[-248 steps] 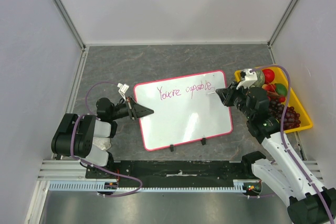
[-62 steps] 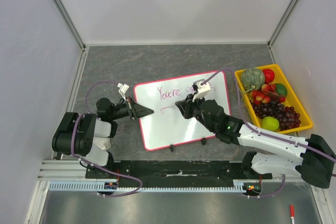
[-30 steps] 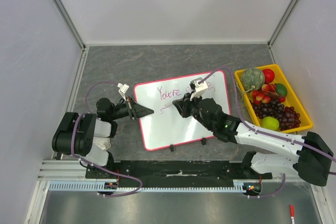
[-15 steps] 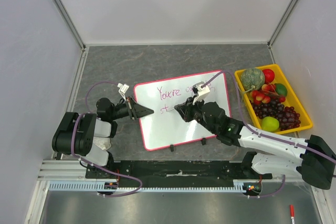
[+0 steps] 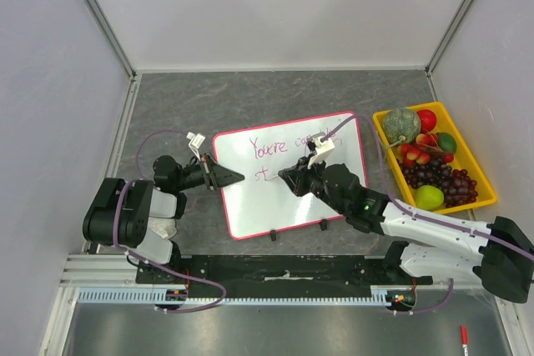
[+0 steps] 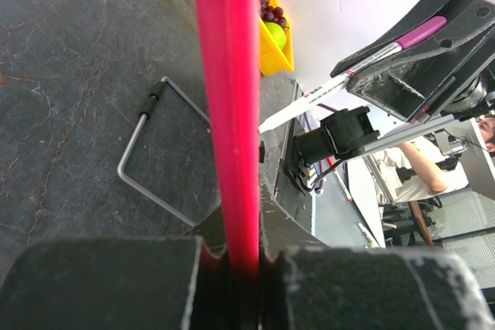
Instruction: Write a sentence on the whiteboard
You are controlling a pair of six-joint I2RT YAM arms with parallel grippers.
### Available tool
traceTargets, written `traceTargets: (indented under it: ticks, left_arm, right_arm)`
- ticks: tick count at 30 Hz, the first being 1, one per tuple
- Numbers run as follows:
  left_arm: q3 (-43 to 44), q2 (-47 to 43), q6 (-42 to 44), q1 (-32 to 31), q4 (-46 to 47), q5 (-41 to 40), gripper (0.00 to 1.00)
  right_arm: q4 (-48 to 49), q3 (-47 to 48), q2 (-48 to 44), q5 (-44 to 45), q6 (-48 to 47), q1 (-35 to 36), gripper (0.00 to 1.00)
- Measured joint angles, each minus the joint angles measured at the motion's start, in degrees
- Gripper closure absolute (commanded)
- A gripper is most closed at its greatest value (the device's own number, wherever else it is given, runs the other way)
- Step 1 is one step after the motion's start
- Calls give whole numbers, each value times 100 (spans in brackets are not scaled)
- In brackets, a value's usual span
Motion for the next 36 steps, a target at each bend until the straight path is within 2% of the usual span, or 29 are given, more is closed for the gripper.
traceTargets:
  ticks: [20, 36]
  left_arm:
    - [0, 0, -2, 0, 20, 0, 98]
    - [0, 7, -2, 0, 33, 2, 98]
  right_arm:
    - [-415, 157, -269, 343, -205, -17, 100]
    - [-411, 444, 9, 413, -299, -61, 100]
